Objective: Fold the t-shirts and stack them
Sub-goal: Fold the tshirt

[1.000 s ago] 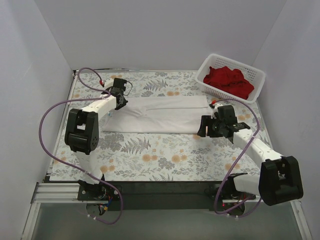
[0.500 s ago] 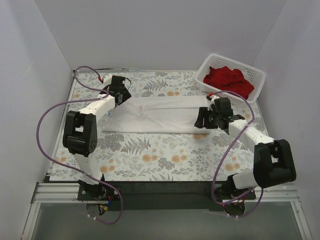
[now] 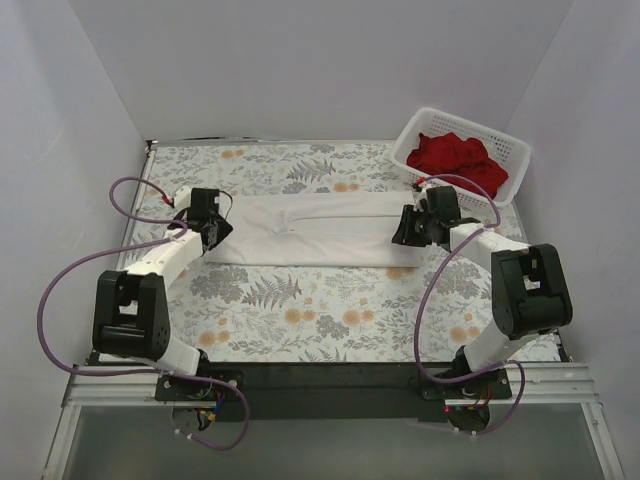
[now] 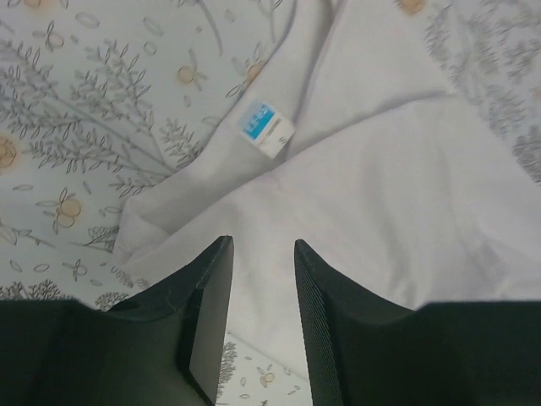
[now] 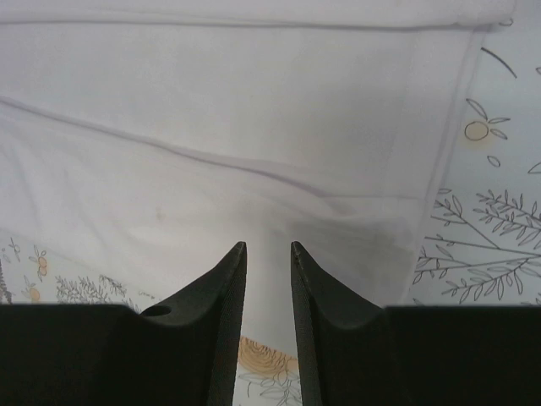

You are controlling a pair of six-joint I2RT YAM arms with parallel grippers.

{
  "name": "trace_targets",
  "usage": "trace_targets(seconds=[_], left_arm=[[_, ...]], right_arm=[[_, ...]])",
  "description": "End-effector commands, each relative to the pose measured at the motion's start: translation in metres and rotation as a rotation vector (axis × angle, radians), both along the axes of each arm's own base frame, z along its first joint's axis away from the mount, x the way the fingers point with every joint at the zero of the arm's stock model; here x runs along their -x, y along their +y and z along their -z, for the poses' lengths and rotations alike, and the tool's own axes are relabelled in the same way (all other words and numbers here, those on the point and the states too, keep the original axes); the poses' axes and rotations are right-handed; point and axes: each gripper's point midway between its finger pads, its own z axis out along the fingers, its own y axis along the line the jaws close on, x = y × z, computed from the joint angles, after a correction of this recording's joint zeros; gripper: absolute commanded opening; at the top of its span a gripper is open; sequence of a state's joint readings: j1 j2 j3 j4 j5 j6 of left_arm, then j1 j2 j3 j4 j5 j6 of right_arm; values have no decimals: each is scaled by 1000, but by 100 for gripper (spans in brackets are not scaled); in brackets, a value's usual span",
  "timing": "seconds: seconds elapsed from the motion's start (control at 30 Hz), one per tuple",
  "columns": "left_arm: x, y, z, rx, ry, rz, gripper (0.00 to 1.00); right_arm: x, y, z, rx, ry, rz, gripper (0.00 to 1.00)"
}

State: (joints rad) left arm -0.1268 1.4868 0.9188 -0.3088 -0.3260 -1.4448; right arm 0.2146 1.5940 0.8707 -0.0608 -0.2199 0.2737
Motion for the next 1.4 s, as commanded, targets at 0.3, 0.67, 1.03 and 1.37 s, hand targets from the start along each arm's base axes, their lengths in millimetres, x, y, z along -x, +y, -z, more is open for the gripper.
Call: trace_targets(seconds=[0.3,0.67,1.03,1.37], left_arm=[[55,25,61,-35,262,-84,33],[35,12,-2,35,59,-31,48],[26,3,41,84,133,-37,47],[90,8,90,92,375,-57,45]], right_arm=[[-42,-26,-1,-25,-50,106,36],[-8,-1,-45,-200,-91,6,51],[27,3,11,-315,80,13,50],[85,-45,66,-229,280,194,50]])
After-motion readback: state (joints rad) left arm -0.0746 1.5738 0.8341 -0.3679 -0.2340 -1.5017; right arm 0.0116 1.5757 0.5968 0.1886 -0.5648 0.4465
